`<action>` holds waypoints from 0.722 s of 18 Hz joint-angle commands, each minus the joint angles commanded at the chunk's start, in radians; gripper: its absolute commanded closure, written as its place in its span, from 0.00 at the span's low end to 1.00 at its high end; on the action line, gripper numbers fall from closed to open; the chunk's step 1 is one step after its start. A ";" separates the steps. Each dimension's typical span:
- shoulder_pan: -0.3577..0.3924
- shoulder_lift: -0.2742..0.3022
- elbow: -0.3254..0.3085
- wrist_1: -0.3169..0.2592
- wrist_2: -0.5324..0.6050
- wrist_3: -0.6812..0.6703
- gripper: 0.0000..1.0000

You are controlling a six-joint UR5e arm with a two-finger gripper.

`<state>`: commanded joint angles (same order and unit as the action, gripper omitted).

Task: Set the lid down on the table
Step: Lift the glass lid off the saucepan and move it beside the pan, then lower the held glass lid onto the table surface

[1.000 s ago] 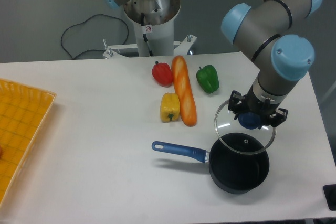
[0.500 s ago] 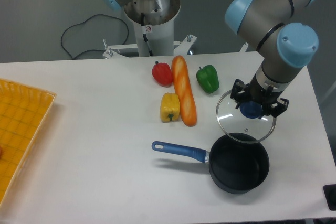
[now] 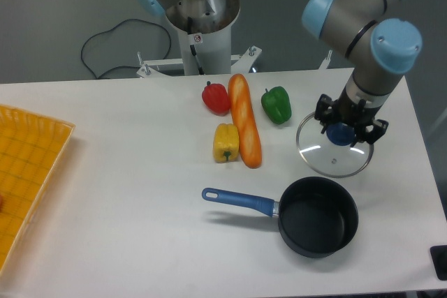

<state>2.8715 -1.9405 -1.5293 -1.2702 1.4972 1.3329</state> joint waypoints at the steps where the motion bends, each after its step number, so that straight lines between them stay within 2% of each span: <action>1: 0.003 -0.002 -0.005 0.002 0.002 0.014 0.49; 7: 0.029 -0.002 -0.021 0.006 0.003 0.040 0.49; 9: 0.045 -0.003 -0.047 0.044 0.003 0.058 0.49; 11: 0.057 -0.003 -0.083 0.106 0.002 0.063 0.49; 13: 0.065 -0.005 -0.100 0.136 0.003 0.080 0.49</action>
<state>2.9360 -1.9451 -1.6290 -1.1337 1.5002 1.4127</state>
